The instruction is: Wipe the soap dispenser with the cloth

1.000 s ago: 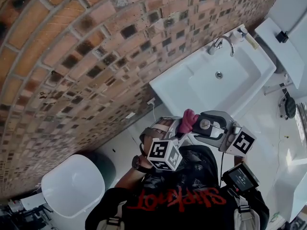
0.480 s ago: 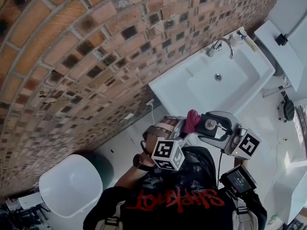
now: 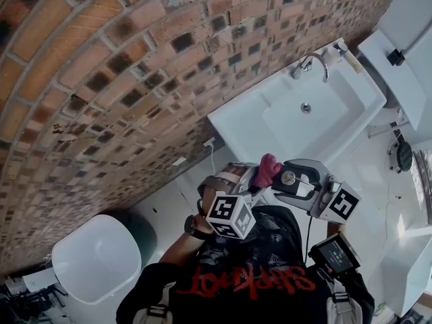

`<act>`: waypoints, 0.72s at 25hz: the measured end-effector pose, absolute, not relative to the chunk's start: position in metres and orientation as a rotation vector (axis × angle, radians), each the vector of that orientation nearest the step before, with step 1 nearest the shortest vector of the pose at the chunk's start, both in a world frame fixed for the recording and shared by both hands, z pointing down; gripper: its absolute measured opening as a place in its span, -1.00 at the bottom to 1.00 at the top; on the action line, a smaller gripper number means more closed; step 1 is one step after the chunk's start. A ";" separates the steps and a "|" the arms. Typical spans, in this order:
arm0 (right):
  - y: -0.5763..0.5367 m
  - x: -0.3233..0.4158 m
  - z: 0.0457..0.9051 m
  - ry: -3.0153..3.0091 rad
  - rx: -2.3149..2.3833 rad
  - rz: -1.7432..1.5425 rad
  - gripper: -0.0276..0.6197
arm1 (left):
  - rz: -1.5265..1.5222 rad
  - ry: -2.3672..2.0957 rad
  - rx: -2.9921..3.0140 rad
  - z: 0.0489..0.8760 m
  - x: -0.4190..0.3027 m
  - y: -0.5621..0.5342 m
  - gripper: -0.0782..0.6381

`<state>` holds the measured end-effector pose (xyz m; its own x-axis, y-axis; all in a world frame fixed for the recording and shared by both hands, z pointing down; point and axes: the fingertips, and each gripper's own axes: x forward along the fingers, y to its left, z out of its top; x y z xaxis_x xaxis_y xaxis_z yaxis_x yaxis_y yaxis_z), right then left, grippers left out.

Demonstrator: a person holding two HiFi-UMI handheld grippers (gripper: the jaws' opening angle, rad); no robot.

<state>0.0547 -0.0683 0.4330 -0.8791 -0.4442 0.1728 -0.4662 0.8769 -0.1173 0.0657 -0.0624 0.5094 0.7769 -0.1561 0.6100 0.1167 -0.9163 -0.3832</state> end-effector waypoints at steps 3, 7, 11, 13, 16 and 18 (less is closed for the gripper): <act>-0.068 0.044 0.452 -2.906 0.659 0.261 0.02 | -0.576 0.083 -2.868 0.462 0.049 -0.073 -0.53; -0.091 0.043 0.491 -2.892 0.640 0.308 0.02 | -0.246 0.297 -3.129 0.433 0.006 -0.101 -0.53; -0.151 0.052 0.547 -2.856 0.720 0.363 0.02 | -0.208 0.577 -3.216 0.448 -0.039 -0.108 -0.53; -0.190 0.055 0.584 -2.820 0.797 0.370 0.02 | -0.164 0.710 -3.270 0.451 -0.058 -0.105 -0.53; -0.237 0.051 0.646 -2.761 0.885 0.438 0.02 | -0.238 0.943 -3.275 0.465 -0.080 -0.096 -0.53; -0.270 0.048 0.681 -2.724 0.896 0.463 0.02 | -0.252 1.106 -3.245 0.474 -0.084 -0.095 -0.53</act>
